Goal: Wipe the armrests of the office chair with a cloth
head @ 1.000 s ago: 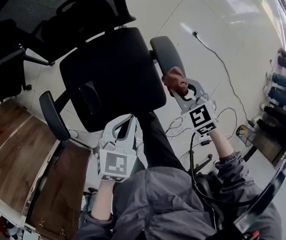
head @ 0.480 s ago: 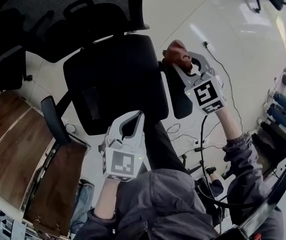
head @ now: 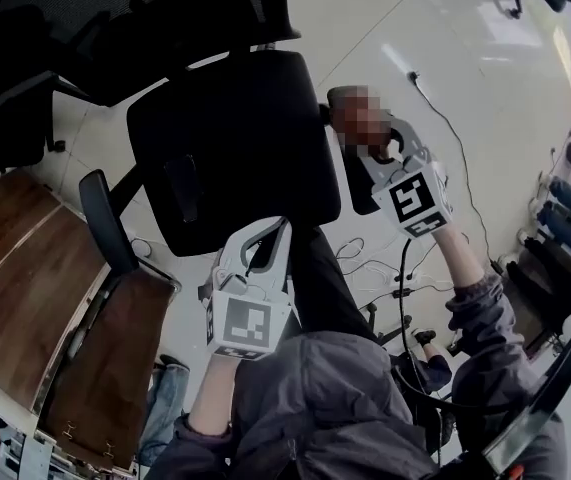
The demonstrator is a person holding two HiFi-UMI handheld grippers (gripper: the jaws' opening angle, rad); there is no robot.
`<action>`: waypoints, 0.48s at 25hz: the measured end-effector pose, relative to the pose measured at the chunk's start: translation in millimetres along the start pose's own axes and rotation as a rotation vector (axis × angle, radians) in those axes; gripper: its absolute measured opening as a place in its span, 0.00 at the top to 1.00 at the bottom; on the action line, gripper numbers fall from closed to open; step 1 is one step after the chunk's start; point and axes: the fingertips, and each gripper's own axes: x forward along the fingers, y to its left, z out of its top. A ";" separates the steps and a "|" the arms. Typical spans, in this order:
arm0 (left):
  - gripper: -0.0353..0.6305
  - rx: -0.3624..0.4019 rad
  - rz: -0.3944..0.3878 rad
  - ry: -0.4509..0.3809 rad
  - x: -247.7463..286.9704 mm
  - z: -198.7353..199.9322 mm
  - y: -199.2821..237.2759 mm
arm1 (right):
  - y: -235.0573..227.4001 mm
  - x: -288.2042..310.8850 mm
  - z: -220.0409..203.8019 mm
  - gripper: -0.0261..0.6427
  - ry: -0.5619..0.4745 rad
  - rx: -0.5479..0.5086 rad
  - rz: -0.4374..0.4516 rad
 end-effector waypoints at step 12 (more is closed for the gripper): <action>0.92 0.062 -0.003 -0.041 -90.6 -64.0 -66.6 | 130.7 -99.4 -61.4 0.82 0.079 0.111 -0.065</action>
